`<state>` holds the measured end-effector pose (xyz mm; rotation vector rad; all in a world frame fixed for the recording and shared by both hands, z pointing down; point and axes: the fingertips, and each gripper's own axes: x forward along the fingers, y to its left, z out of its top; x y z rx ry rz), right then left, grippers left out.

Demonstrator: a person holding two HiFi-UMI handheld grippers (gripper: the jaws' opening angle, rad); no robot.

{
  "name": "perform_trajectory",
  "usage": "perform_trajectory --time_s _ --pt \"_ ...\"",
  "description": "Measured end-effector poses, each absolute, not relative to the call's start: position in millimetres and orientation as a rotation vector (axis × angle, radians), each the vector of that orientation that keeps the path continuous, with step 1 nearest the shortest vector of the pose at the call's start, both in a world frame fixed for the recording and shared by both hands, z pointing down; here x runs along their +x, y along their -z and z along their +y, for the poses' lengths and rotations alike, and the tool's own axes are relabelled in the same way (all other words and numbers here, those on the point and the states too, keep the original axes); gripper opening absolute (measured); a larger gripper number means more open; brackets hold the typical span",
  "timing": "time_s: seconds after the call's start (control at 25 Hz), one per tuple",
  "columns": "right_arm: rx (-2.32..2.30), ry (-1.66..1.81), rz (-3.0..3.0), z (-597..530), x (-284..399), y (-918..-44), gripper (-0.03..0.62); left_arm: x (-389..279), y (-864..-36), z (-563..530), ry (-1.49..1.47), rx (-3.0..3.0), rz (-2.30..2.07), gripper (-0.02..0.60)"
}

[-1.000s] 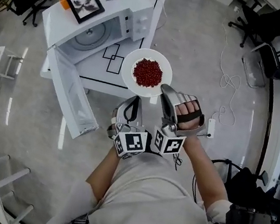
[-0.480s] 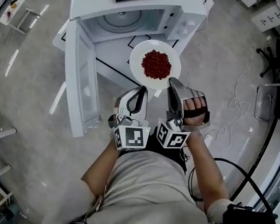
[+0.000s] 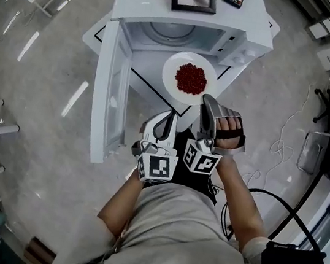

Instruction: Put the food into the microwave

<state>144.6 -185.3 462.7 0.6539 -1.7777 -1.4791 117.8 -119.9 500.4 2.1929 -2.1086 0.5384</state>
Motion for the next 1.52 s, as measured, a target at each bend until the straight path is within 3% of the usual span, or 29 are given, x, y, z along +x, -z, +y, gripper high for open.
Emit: perform_trajectory --time_s 0.92,1.52 --pt "0.454 1.442 -1.810 -298.1 44.4 -533.7 0.026 57.6 -559.0 -165.0 -0.476 1.823 -2.222 0.008" --pt "0.447 1.421 -1.760 -335.9 7.8 -547.8 0.026 59.7 -552.9 -151.8 -0.507 1.778 -2.224 0.008"
